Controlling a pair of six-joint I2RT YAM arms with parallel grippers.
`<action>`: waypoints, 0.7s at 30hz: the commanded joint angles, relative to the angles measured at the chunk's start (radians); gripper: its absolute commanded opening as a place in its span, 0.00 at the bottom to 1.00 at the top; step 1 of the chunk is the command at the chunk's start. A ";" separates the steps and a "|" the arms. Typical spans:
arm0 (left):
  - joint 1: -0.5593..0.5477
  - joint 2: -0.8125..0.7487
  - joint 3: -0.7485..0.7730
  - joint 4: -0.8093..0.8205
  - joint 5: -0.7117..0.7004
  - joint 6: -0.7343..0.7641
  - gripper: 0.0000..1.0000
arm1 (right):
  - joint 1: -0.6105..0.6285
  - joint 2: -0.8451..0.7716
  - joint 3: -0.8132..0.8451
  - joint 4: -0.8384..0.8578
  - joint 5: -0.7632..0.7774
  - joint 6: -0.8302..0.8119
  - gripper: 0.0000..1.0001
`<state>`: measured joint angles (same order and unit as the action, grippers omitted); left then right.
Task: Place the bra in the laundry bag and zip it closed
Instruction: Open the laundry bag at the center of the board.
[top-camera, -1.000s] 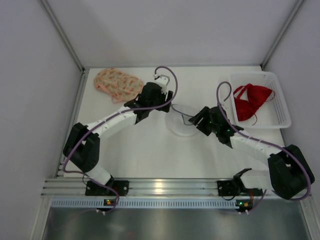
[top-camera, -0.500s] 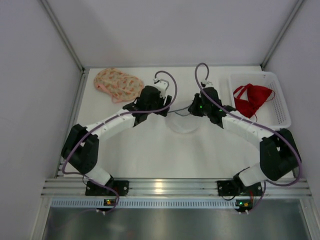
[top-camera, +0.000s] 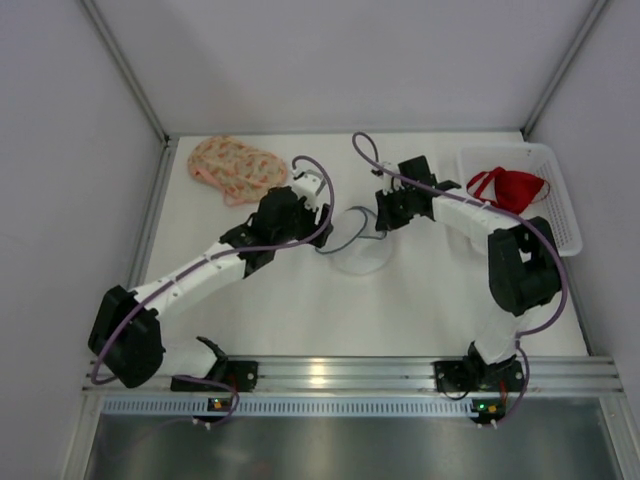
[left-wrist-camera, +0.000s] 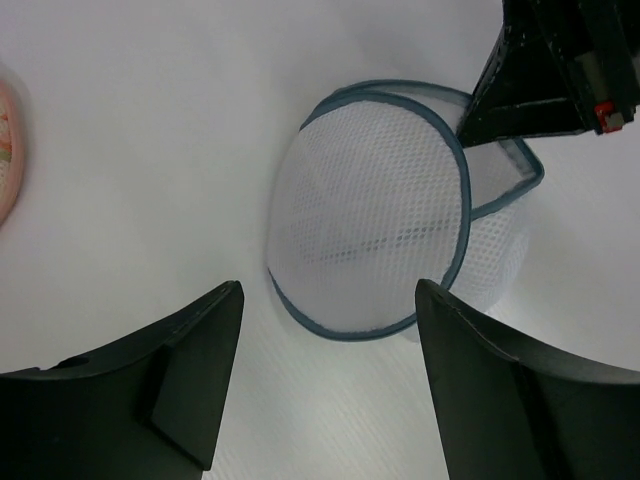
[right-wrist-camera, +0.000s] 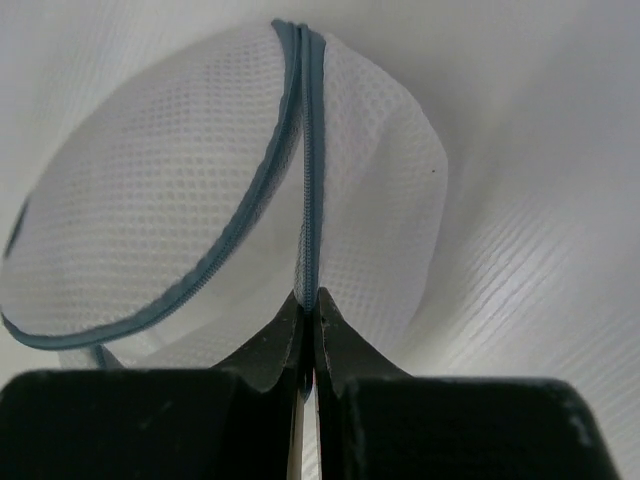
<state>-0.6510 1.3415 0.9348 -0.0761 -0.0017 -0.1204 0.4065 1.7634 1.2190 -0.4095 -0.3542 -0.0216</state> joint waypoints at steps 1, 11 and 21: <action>-0.097 -0.029 -0.028 0.032 -0.128 0.020 0.75 | -0.020 -0.021 0.077 0.000 -0.124 -0.031 0.02; -0.160 0.029 -0.057 0.021 -0.216 -0.059 0.72 | -0.015 -0.010 0.099 -0.014 -0.207 -0.098 0.05; -0.162 0.024 -0.087 0.050 -0.288 -0.123 0.93 | -0.012 -0.010 0.086 0.055 -0.183 -0.015 0.05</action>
<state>-0.8127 1.3880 0.8562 -0.0792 -0.2455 -0.2073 0.3843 1.7630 1.2720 -0.4065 -0.5255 -0.0593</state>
